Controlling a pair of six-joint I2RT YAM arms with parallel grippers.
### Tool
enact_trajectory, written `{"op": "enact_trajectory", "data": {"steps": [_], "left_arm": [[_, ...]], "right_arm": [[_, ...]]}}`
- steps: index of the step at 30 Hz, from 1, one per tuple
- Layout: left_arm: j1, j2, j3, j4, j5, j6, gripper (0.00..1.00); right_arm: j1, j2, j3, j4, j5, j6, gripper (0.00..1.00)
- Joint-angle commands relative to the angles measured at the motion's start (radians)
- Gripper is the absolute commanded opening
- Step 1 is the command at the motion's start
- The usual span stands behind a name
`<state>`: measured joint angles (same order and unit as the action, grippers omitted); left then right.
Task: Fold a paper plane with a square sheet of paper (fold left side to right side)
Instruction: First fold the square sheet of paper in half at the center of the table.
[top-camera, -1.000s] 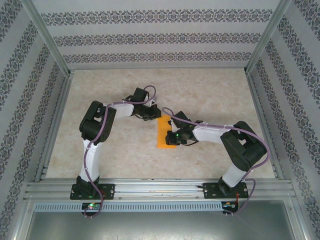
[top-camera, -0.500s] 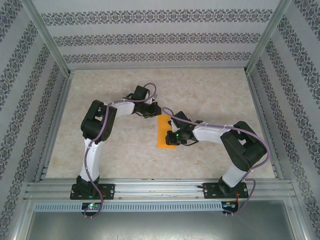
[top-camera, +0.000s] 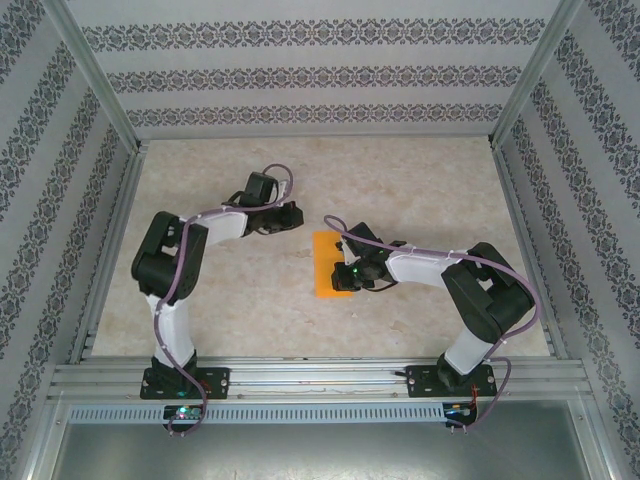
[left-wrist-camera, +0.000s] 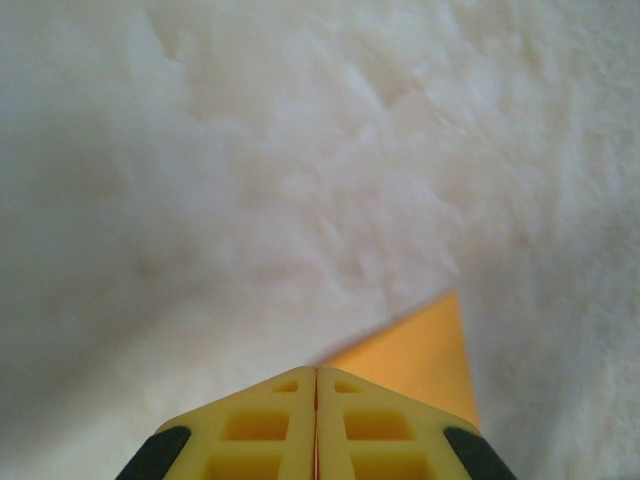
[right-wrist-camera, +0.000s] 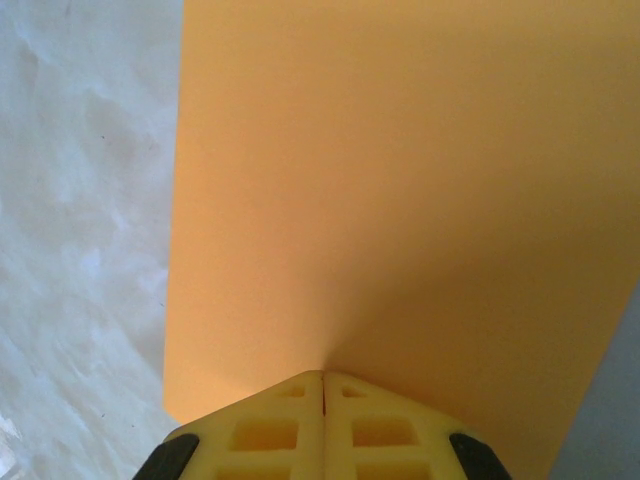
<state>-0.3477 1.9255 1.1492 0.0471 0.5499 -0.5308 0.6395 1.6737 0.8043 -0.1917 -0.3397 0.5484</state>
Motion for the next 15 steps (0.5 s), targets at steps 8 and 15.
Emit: {"op": "enact_trajectory", "data": {"steps": [8, 15], "left_arm": [[-0.177, -0.133, -0.234, 0.136, 0.081, -0.109, 0.09], [-0.224, -0.090, -0.275, 0.196, 0.044, -0.154, 0.08]], "right_arm": [[-0.002, 0.041, -0.024, -0.168, 0.061, -0.033, 0.00], [-0.001, 0.052, -0.023, -0.176, 0.076, -0.031, 0.00]]}}
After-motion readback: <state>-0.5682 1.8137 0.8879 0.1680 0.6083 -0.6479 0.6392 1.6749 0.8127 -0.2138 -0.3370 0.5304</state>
